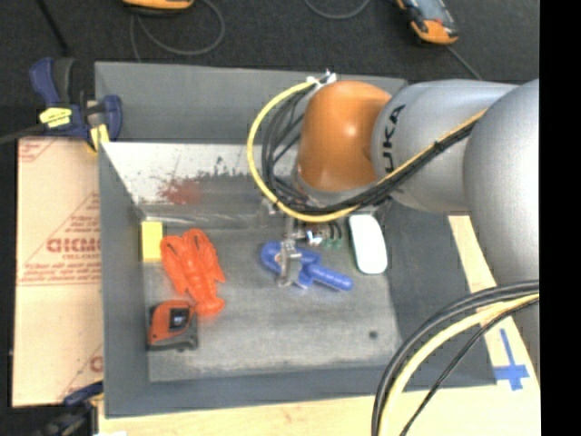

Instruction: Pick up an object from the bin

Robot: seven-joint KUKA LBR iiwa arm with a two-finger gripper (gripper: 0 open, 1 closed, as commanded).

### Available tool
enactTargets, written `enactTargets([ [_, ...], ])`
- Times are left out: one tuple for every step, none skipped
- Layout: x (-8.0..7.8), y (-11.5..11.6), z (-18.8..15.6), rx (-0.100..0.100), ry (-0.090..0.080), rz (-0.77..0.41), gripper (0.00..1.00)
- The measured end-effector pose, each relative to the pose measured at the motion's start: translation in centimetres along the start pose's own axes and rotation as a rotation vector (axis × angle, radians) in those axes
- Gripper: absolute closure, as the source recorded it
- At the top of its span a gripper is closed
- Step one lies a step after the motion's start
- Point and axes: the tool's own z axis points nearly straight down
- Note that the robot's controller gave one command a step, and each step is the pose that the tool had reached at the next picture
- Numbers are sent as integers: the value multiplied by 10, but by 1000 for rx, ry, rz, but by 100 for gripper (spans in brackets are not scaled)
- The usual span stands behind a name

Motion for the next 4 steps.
enactTargets([
  [5,-12,21,-3,13,33,0],
  [7,-45,16,-1,6,13,0],
  [6,-57,36,0,6,26,0],
  [26,-51,47,-2,7,-64,100],
])
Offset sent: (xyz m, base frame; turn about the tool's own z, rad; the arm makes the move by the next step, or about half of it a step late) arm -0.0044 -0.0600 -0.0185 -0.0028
